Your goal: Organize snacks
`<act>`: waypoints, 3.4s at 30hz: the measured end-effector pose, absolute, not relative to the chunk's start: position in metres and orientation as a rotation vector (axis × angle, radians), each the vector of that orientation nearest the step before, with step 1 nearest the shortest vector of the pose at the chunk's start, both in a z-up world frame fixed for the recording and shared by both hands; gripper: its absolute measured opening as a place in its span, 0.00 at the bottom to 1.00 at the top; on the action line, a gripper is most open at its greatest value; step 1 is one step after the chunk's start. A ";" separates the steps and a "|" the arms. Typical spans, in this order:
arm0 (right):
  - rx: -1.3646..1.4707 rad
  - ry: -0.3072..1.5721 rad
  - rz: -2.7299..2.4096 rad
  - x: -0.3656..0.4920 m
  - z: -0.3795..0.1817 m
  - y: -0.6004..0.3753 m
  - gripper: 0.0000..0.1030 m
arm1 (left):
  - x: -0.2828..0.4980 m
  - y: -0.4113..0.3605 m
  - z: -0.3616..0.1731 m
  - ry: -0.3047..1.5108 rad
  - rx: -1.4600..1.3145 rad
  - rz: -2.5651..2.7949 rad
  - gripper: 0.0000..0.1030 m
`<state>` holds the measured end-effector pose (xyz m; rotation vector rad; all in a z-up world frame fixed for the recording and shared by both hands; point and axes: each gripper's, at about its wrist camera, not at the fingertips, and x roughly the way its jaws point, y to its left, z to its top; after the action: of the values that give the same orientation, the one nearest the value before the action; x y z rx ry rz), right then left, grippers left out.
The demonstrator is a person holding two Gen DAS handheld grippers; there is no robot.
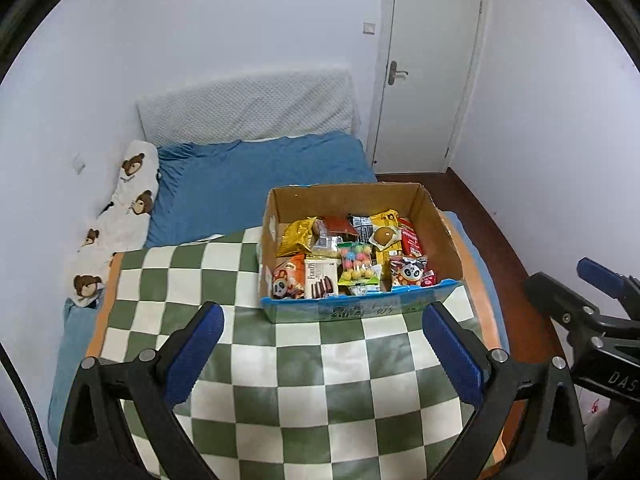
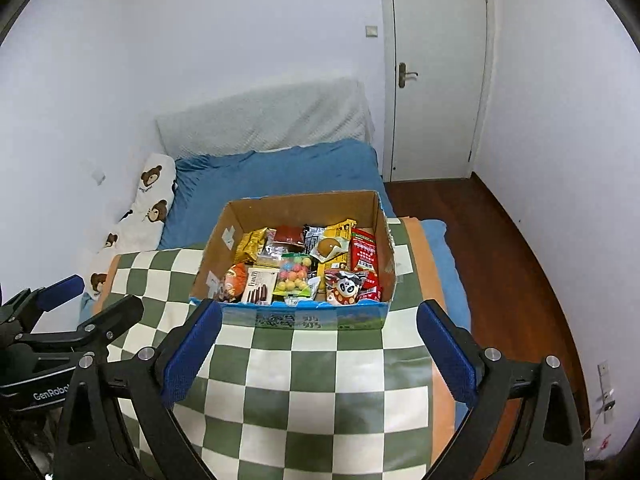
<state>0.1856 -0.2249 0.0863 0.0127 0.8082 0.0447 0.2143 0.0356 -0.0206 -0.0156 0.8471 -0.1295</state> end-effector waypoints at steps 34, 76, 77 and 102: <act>0.006 0.743 -0.002 0.165 0.117 -0.225 0.97 | 0.205 0.045 -0.008 0.815 -0.053 -0.055 0.99; -0.004 0.832 -0.100 0.239 0.067 -0.242 0.98 | 0.276 0.019 -0.047 0.894 -0.019 -0.056 1.00; -0.003 0.832 -0.100 0.239 0.067 -0.242 0.98 | 0.276 0.019 -0.047 0.893 -0.020 -0.057 1.00; -0.010 0.827 -0.082 0.235 0.076 -0.242 0.98 | 0.268 0.018 -0.040 0.876 -0.029 -0.038 1.00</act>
<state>0.2347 -0.2419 0.0763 -0.0100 0.8266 -0.0824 0.2684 0.0184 -0.0400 -0.0288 0.8764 -0.0384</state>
